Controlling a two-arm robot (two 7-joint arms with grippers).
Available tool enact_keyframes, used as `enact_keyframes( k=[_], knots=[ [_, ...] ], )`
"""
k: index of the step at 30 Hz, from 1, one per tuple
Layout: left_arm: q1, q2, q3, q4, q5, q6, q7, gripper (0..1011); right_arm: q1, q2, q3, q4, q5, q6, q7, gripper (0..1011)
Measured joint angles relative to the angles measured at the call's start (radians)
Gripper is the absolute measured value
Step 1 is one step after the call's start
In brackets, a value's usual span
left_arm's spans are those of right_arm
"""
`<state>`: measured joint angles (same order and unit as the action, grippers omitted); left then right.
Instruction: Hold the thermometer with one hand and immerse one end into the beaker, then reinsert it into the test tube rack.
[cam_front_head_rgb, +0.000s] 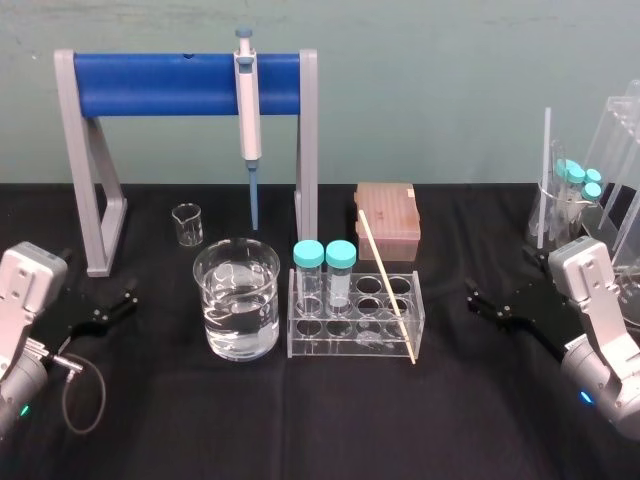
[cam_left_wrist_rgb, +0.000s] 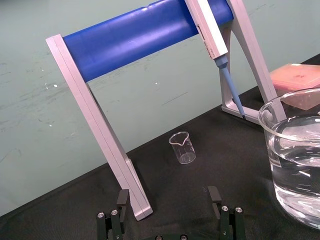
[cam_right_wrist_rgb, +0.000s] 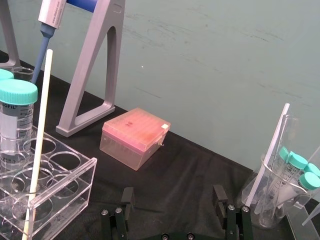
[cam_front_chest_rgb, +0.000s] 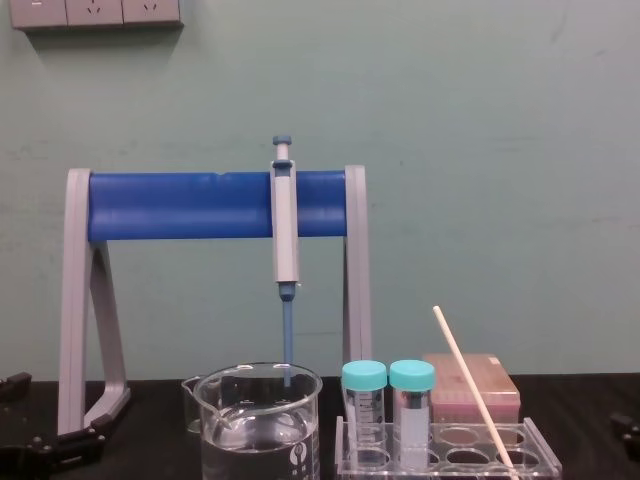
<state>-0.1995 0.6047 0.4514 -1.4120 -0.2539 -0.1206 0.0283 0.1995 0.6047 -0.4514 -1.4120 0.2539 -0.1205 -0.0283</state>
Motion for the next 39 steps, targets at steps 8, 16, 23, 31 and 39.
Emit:
enact_keyframes(
  k=[8,16,23,31,39],
  knots=[
    [0.0,0.0,0.0,0.0,0.0,0.0,0.0,1004,0.0,0.0,0.0,0.0,0.0,0.0,0.0,1000],
    [0.0,0.0,0.0,0.0,0.0,0.0,0.0,1004,0.0,0.0,0.0,0.0,0.0,0.0,0.0,1000],
    [0.0,0.0,0.0,0.0,0.0,0.0,0.0,1004,0.0,0.0,0.0,0.0,0.0,0.0,0.0,1002],
    [0.0,0.0,0.0,0.0,0.0,0.0,0.0,1004,0.0,0.006,0.011,-0.013,0.008,0.008,0.026,1000],
    [0.0,0.0,0.0,0.0,0.0,0.0,0.0,1004,0.004,0.044,0.046,-0.118,0.065,0.118,0.136,1000]
  ],
)
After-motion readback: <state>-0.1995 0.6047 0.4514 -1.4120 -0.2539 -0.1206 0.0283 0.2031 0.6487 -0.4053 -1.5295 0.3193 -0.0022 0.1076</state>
